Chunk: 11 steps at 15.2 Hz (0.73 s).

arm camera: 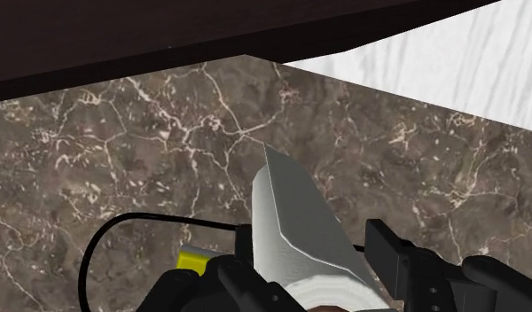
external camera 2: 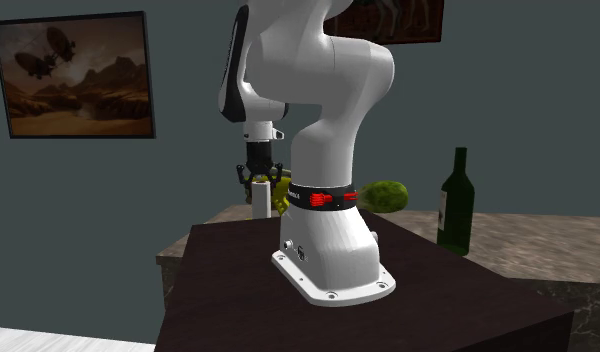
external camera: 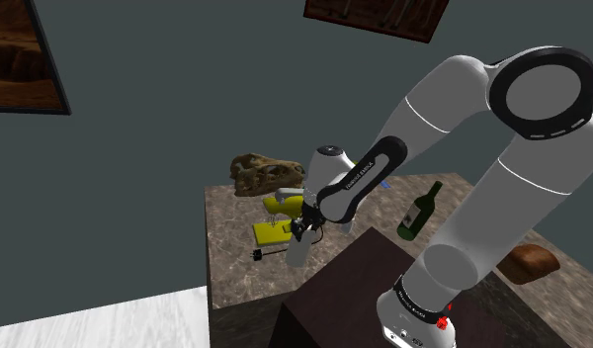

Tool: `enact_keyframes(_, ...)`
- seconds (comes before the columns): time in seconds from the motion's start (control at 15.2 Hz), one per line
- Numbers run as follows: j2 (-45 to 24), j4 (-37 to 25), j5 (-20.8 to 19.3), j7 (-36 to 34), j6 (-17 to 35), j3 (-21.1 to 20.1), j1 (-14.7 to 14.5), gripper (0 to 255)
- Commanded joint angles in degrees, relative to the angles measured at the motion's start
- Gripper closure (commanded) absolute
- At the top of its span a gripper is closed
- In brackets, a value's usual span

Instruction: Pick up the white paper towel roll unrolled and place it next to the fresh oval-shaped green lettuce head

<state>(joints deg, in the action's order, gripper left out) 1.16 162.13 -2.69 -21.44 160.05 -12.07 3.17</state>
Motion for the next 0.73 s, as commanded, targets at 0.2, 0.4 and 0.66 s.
enact_keyframes(0.2,-0.01,0.01,-0.01,0.01,0.02,0.01,0.01,255)
enact_keyframes(0.4,0.01,0.04,0.0,0.02,0.02,0.01,0.01,255)
enact_keyframes(0.66,2.27,0.1,1.54,1.12,-2.11,-0.09,-0.29,255)
